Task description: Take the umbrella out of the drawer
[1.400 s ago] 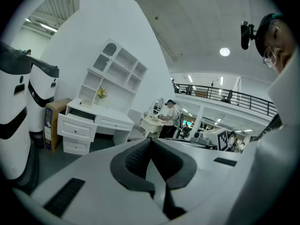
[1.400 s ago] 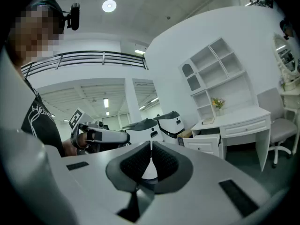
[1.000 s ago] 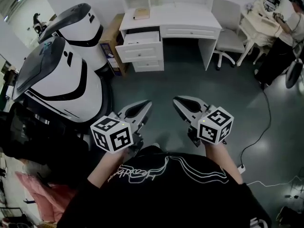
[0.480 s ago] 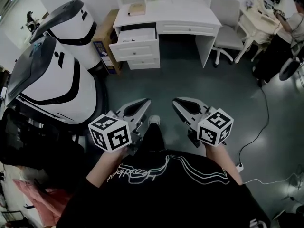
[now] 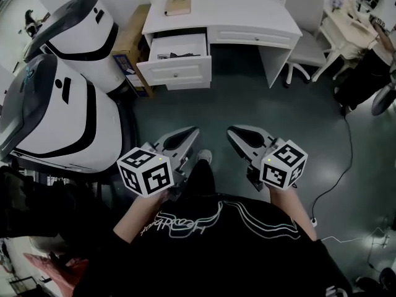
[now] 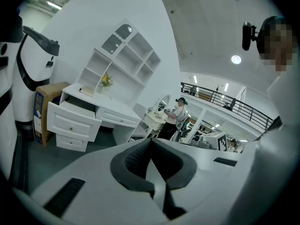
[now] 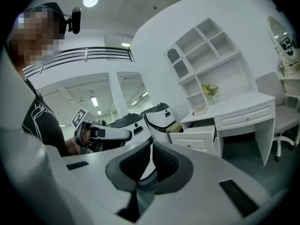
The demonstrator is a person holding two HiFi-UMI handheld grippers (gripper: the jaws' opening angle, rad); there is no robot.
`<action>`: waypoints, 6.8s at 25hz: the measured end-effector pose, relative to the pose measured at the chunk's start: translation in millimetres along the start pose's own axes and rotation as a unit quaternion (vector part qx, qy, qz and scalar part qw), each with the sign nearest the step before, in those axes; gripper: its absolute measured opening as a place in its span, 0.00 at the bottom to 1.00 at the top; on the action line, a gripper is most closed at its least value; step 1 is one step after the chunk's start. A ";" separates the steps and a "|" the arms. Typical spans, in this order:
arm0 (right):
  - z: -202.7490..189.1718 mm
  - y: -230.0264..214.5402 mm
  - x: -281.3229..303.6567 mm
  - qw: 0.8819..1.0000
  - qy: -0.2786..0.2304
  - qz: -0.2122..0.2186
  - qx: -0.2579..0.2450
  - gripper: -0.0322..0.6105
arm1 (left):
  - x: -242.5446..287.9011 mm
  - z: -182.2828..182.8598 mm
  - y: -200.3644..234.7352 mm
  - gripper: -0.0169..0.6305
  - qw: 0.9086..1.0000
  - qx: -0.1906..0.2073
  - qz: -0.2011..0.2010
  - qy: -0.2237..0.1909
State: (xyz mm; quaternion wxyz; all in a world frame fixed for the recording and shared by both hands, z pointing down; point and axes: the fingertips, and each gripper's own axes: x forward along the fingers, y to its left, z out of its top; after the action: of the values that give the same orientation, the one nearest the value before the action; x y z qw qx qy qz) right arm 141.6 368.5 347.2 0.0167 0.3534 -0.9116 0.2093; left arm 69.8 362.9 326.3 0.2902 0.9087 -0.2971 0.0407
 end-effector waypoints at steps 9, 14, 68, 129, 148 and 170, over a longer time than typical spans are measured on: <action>78.1 -113.7 162.7 0.999 0.037 -0.005 0.018 0.13 | 79.5 121.5 158.7 0.06 0.999 -0.032 0.007 0.026; 102.9 -165.5 216.8 0.998 0.057 -0.004 0.000 0.13 | 115.6 165.4 221.1 0.06 0.999 -0.037 0.013 0.019; -36.5 -442.3 608.1 0.840 0.430 0.192 -0.269 0.41 | 208.5 261.8 602.2 0.06 0.954 -0.201 0.221 -0.010; -10.1 -408.5 570.5 0.807 0.453 0.084 -0.370 0.37 | 155.4 219.4 534.3 0.06 0.957 -0.226 0.178 -0.031; 139.1 -236.1 392.2 0.951 0.213 -0.007 -0.225 0.37 | 94.1 241.8 363.3 0.06 0.989 -0.097 0.102 -0.053; 164.7 -204.4 324.9 0.991 0.082 -0.001 -0.103 0.37 | 98.5 252.3 299.2 0.06 0.996 -0.027 0.072 -0.036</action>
State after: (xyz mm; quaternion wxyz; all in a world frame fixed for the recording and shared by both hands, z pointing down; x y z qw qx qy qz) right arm 50.5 -38.8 330.5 0.1279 0.3327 -0.9234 0.1425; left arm -42.8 -23.1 292.2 0.3003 0.8777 -0.3729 0.0206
